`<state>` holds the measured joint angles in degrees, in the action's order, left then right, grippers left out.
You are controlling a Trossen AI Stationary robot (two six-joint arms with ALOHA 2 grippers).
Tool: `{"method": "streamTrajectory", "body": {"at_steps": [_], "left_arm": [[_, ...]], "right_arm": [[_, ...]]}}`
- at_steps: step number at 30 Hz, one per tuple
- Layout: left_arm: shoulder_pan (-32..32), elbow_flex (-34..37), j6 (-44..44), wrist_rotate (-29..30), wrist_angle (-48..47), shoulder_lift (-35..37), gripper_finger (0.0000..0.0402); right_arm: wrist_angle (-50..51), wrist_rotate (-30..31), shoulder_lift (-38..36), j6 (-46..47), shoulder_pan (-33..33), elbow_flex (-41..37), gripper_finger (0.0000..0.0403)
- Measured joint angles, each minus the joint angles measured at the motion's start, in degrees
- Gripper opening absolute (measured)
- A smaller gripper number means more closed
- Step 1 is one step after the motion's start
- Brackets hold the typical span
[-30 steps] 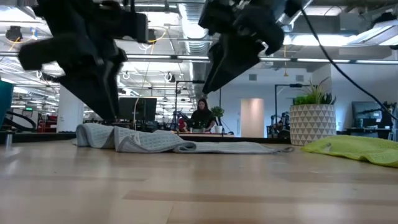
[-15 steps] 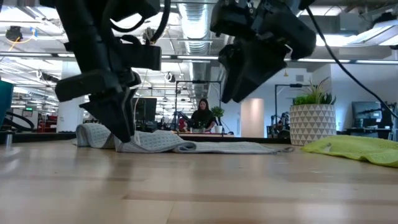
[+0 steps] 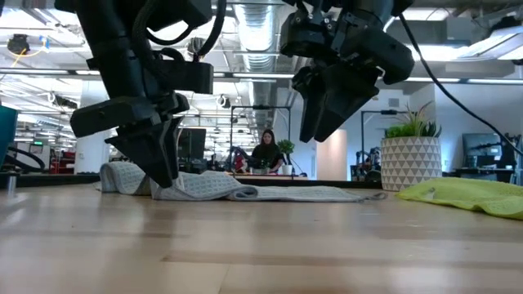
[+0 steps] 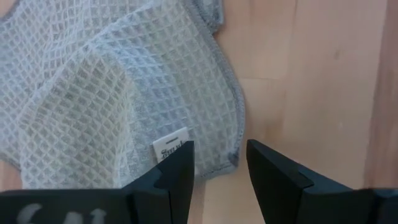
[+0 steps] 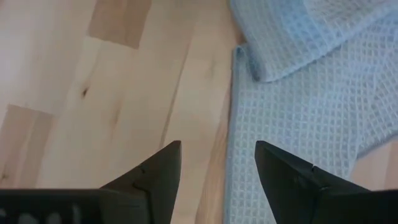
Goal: Fold microfiber towels
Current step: Fold the gray microfiber cloth
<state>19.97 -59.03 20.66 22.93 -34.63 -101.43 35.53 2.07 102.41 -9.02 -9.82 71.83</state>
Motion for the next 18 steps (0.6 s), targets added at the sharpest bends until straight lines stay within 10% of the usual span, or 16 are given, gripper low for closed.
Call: {"method": "streamTrajectory", "body": {"at_steps": [9,18], "left_arm": [[0.01,3.8,2.43,-1.28,4.39,0.07,0.0133],[-0.5,2.67,-1.35,-3.8,5.22,0.07,0.0032]], "right_arm": [[-0.35,-0.04,0.0,0.0,0.96,-1.52,0.023],[-0.07,-0.04,0.0,0.2,3.41,-2.75,0.023]]}}
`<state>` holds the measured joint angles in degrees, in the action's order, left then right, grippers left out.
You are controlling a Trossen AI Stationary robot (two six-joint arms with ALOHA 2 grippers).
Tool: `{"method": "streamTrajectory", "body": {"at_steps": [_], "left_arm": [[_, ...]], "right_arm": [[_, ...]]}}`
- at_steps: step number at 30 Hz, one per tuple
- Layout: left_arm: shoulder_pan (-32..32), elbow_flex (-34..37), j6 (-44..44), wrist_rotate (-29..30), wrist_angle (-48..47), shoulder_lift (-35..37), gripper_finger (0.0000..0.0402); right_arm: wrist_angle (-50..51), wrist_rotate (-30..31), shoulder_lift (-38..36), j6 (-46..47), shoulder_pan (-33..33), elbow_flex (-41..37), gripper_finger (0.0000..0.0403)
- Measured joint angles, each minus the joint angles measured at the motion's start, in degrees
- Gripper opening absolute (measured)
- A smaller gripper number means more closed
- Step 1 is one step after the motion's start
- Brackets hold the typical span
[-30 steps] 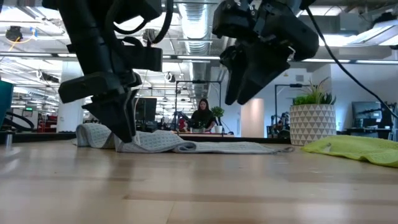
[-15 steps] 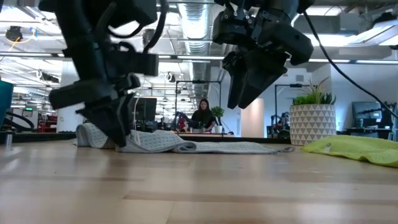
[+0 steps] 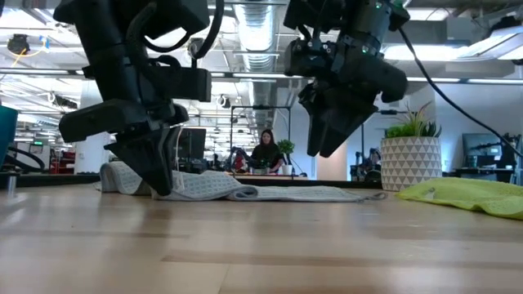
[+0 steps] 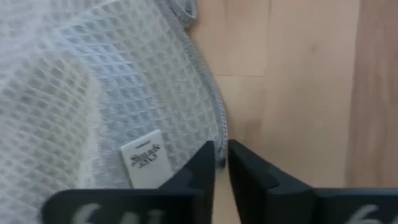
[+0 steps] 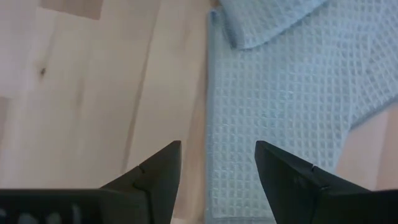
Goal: Fold microfiber towels
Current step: Fold the gray microfiber cloth
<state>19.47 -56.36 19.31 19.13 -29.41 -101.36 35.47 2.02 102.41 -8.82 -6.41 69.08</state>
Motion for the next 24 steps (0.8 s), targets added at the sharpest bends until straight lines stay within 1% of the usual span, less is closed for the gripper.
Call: {"method": "streamTrajectory", "body": {"at_steps": [1,3,7,11,16,21,24], "left_arm": [[-0.16,0.0,0.49,-0.92,-0.01,0.0,0.0018],[-0.22,0.0,1.33,-1.9,-0.1,0.0,0.0006],[-0.22,0.0,3.02,-0.99,-0.85,0.0,0.0002],[-0.25,0.0,4.9,-0.31,-2.04,0.0,0.0001],[-0.22,0.0,6.64,-0.32,-1.99,0.0,0.0001],[-0.22,0.0,6.64,-0.47,-2.01,0.0,0.0],[-0.22,0.0,6.62,-0.48,-1.99,0.0,0.0]], "right_arm": [[0.28,0.0,0.0,-0.04,0.35,0.0,0.023],[1.46,0.0,0.0,-0.47,0.94,0.0,0.023],[4.95,0.0,0.0,-0.72,1.89,0.0,0.023],[9.15,0.01,0.0,-3.15,2.16,-0.67,0.023],[7.94,-0.04,0.0,-7.93,1.31,-6.03,0.023],[4.07,0.06,0.0,-8.25,0.78,-9.57,0.023],[1.49,1.51,0.0,-8.22,0.59,-10.63,0.023]]}}
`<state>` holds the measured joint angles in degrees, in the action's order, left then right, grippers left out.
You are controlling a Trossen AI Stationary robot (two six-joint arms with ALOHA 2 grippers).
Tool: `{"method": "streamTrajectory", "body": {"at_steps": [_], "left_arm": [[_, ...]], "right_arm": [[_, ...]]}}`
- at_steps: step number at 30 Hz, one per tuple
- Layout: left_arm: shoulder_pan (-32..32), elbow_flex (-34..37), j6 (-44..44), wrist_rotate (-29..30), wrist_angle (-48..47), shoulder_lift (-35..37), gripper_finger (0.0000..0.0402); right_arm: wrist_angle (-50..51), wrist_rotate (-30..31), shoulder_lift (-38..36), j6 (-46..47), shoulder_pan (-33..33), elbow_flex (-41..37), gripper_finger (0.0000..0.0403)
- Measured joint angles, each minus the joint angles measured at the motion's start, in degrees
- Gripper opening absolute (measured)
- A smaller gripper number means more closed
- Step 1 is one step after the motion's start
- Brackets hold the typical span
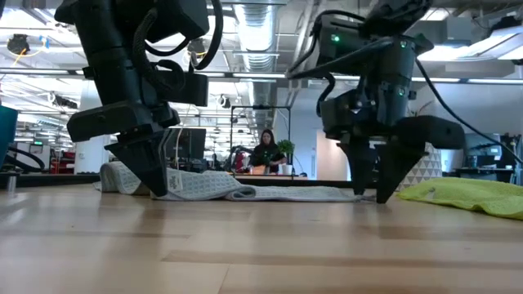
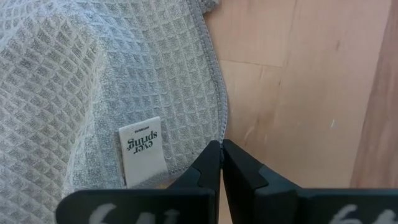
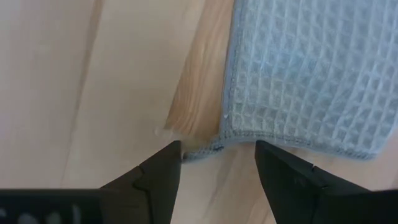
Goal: Fold microfiber towels
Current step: Fold the gray microfiber cloth
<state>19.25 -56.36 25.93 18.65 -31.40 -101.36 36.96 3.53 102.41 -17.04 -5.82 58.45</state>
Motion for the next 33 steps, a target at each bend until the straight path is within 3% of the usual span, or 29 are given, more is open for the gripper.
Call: {"method": "streamTrajectory", "body": {"at_steps": [21,33], "left_arm": [[0.0,-0.02,0.24,-1.57,0.06,0.0,0.0],[0.0,-0.02,0.78,-2.04,0.12,0.0,0.0]], "right_arm": [[-9.09,5.31,0.0,-2.93,-0.16,-1.98,0.0228],[-8.97,5.65,0.43,-2.32,0.07,-1.91,0.0174]]}}
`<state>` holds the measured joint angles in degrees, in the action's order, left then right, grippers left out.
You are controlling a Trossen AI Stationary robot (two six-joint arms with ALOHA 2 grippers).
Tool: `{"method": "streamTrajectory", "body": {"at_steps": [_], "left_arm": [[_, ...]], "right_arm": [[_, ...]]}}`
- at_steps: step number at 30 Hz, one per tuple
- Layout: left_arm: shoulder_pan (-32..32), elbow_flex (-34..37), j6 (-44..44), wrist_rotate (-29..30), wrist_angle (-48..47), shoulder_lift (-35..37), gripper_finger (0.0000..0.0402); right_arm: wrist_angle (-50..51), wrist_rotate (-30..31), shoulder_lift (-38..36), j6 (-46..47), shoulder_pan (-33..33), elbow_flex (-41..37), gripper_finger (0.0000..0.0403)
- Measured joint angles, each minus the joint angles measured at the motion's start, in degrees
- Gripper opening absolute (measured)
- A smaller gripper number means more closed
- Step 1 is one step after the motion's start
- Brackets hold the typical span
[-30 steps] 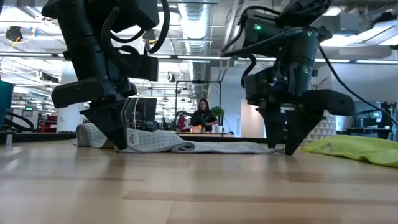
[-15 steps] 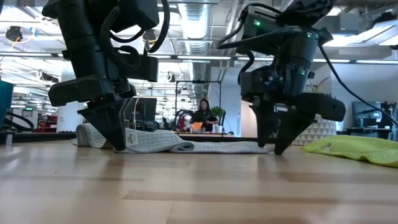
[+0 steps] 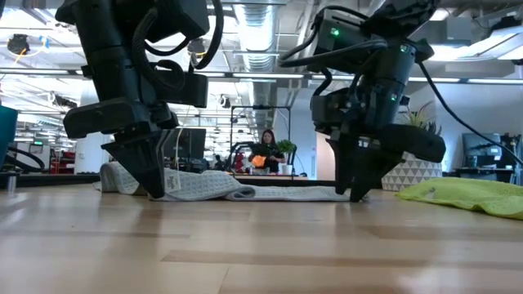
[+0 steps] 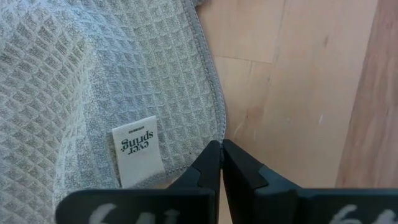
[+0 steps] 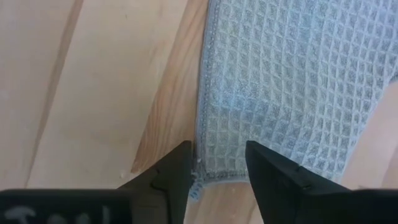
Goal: Fold microfiber towels
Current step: Fold the gray microfiber cloth
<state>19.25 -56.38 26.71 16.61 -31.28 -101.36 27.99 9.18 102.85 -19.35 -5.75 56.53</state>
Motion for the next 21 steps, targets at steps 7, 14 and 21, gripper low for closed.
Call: {"method": "streamTrajectory", "body": {"at_steps": [7,14,21], "left_arm": [[0.0,0.0,0.08,-0.08,0.74,0.0,0.0],[0.0,-0.02,0.11,-0.4,1.24,0.0,0.0],[0.0,-1.8,1.26,-0.45,0.39,0.02,0.0]], "right_arm": [[1.07,-0.24,2.71,0.9,0.58,0.46,0.0138],[1.05,-0.58,2.49,1.43,0.52,0.21,0.0086],[0.1,0.17,2.5,2.44,0.76,0.07,0.0013]]}}
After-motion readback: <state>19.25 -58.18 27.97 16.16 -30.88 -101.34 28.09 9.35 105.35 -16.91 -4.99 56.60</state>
